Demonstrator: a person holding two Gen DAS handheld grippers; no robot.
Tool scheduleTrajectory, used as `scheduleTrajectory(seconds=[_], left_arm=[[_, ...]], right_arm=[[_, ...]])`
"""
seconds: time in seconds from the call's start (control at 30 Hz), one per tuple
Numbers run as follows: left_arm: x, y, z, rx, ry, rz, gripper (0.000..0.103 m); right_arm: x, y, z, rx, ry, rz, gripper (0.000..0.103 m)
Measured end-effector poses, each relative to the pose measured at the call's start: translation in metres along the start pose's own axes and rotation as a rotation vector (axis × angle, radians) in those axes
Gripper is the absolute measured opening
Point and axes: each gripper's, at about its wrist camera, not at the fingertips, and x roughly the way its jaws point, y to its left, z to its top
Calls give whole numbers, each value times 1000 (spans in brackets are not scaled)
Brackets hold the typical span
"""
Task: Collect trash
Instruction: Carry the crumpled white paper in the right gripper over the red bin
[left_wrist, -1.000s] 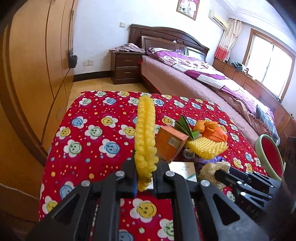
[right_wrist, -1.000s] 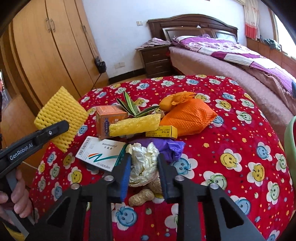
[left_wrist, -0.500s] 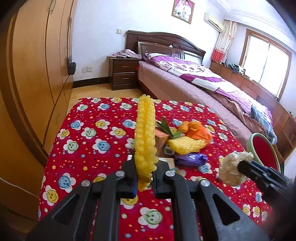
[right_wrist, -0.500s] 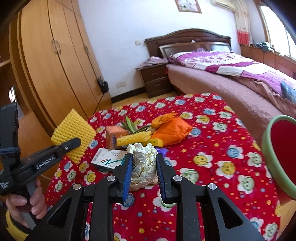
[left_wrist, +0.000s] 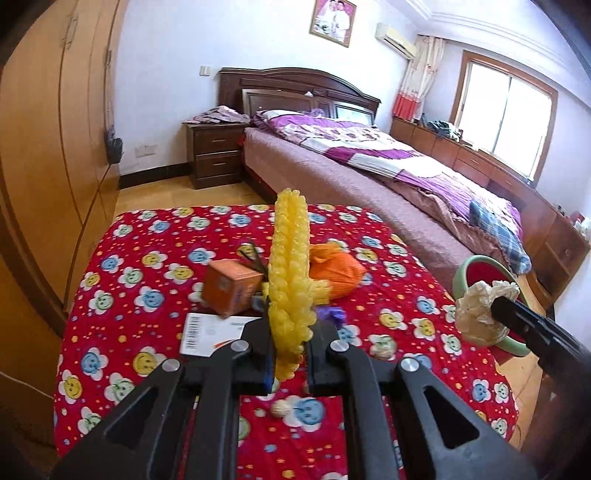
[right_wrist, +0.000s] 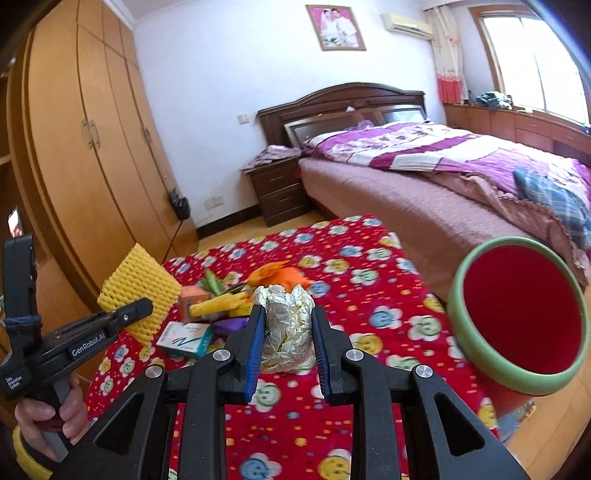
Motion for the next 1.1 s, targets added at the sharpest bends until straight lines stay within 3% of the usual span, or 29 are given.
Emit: scheduleTrajectory(seconds=[0.6, 1.1], left_arm=[[28, -101, 6, 144, 36, -115, 11], [64, -204, 4, 284, 79, -289, 11]], right_arm=[[-43, -94, -6, 130, -73, -144, 26], [-54, -175, -22, 264, -74, -269, 26]])
